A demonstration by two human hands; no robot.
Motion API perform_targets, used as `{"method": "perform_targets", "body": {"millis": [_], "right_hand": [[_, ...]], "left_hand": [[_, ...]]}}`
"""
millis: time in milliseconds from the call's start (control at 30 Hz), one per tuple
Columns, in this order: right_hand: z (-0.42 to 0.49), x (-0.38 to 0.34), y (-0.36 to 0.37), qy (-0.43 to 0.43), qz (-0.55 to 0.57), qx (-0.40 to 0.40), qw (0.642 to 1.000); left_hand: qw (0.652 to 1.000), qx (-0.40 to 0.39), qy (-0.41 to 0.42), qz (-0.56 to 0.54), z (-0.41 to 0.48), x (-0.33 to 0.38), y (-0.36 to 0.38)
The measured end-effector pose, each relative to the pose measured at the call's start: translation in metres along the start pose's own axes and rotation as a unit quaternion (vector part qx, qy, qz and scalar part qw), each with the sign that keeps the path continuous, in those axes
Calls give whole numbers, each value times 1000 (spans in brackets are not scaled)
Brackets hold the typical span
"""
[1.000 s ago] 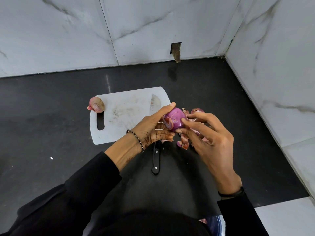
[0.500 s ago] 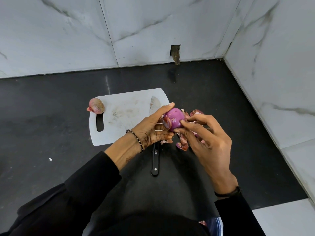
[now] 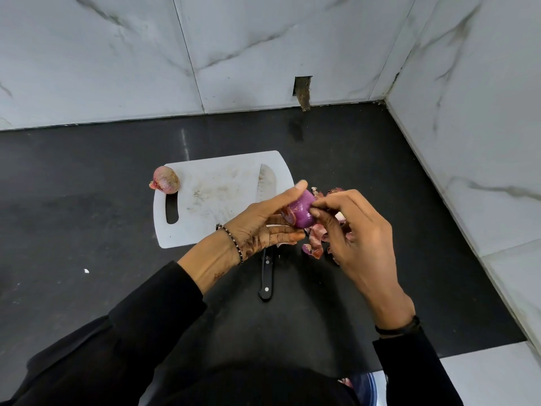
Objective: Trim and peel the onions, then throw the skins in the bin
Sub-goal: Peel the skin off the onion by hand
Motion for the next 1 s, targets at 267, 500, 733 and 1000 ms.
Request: {"method": "perform_targets", "body": {"millis": [267,500,733,1000], "right_hand": [[-8,5,-2,82,21,6,996],[-15,27,-7,150,-20,27,988],[-12,29,2,158,-37,4,987],[2,-23,35,220,167,-1,961]], "left_hand": [[993,-28,-20,-114,0,2,-2],[990,-61,-44,-123,1,-3,-2],[984,-56,-18,-169,3,-6,-1],[992,-103,7,-80,0,-19,13]]}}
Point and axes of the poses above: each hand's wrist, its own z-axis towards the middle knuckle, its own y-axis out of the palm, x = y × z, the point moved 7 cm from there along z, towards the middle knuckle, and after that the axes turned 5 degrees about -y, right-handed, at the moved point
